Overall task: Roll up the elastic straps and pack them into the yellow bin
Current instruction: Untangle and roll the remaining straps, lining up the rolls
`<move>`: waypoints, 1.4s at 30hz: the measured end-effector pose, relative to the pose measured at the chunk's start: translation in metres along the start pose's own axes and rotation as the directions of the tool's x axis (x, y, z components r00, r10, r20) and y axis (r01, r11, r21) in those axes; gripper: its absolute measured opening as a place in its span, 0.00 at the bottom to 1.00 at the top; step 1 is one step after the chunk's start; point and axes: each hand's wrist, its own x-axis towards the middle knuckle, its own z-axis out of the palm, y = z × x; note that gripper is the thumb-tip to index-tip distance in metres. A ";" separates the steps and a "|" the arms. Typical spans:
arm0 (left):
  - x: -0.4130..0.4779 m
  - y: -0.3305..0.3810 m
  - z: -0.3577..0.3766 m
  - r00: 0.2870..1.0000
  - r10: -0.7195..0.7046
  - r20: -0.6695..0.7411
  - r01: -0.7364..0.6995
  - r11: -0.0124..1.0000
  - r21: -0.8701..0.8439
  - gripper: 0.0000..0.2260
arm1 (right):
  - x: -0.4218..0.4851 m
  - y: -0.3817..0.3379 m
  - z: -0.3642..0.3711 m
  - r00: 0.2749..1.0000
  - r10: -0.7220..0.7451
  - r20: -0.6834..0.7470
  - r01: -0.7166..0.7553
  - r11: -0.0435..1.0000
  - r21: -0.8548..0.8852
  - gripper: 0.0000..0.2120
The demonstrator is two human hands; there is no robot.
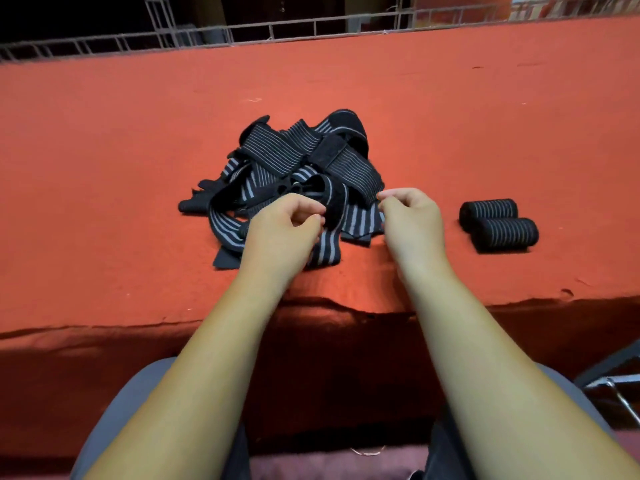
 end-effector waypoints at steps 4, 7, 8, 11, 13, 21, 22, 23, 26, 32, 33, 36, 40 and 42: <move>0.009 -0.022 -0.034 0.989 0.071 -0.127 -0.047 0.983 0.177 0.11 | -0.003 -0.006 0.026 0.995 -0.094 0.012 0.094 0.996 0.008 0.10; 0.018 -0.043 -0.051 0.990 0.063 -0.123 -0.016 0.937 0.350 0.18 | -0.010 -0.011 0.046 0.978 -0.207 0.018 0.206 0.978 0.034 0.11; 0.021 -0.050 -0.053 0.995 0.013 -0.100 0.025 0.927 0.375 0.23 | -0.013 -0.011 0.053 0.968 -0.249 0.030 0.247 0.968 0.039 0.11; 0.026 -0.066 -0.051 0.989 -0.136 -0.049 0.144 0.905 0.401 0.33 | -0.020 -0.009 0.075 0.919 -0.379 0.109 0.378 0.925 0.037 0.11; 0.029 -0.070 -0.051 0.988 -0.132 -0.073 0.151 0.901 0.406 0.28 | -0.025 -0.007 0.086 0.868 -0.451 0.210 0.453 0.891 0.041 0.14; 0.032 -0.068 -0.073 0.962 -0.194 -0.194 0.167 0.975 -0.149 0.04 | -0.031 0.011 0.108 0.728 -0.394 0.561 0.566 0.807 -0.168 0.29; 0.031 -0.065 -0.076 0.962 -0.214 -0.167 0.164 0.948 -0.271 0.03 | -0.031 0.012 0.108 0.706 -0.398 0.585 0.582 0.797 -0.161 0.32; 0.030 -0.061 -0.079 0.966 -0.224 -0.126 0.162 0.913 -0.375 0.03 | -0.032 0.013 0.107 0.684 -0.407 0.605 0.598 0.788 -0.146 0.35; 0.021 -0.048 -0.085 0.979 -0.197 0.048 0.193 0.830 -0.524 0.08 | -0.036 0.012 0.105 0.640 -0.453 0.620 0.614 0.787 -0.058 0.42; 0.009 -0.044 -0.101 0.976 -0.179 0.124 0.218 0.793 -0.569 0.10 | -0.039 0.016 0.102 0.625 -0.484 0.613 0.633 0.773 -0.035 0.29; 0.008 -0.044 -0.105 0.974 -0.177 0.139 0.225 0.774 -0.592 0.10 | -0.040 0.016 0.101 0.615 -0.496 0.613 0.648 0.761 -0.035 0.27; 0.005 -0.045 -0.114 0.951 -0.167 0.260 0.298 0.714 -0.633 0.10 | -0.046 0.018 0.100 0.634 -0.457 0.624 0.631 0.772 -0.075 0.35; -0.001 -0.048 -0.123 0.914 -0.072 0.400 0.304 0.774 -0.556 0.11 | -0.049 0.021 0.101 0.664 -0.383 0.642 0.600 0.785 -0.152 0.53; -0.003 -0.047 -0.125 0.923 -0.044 0.383 0.265 0.795 -0.545 0.11 | -0.049 0.018 0.098 0.661 -0.357 0.659 0.623 0.751 -0.218 0.54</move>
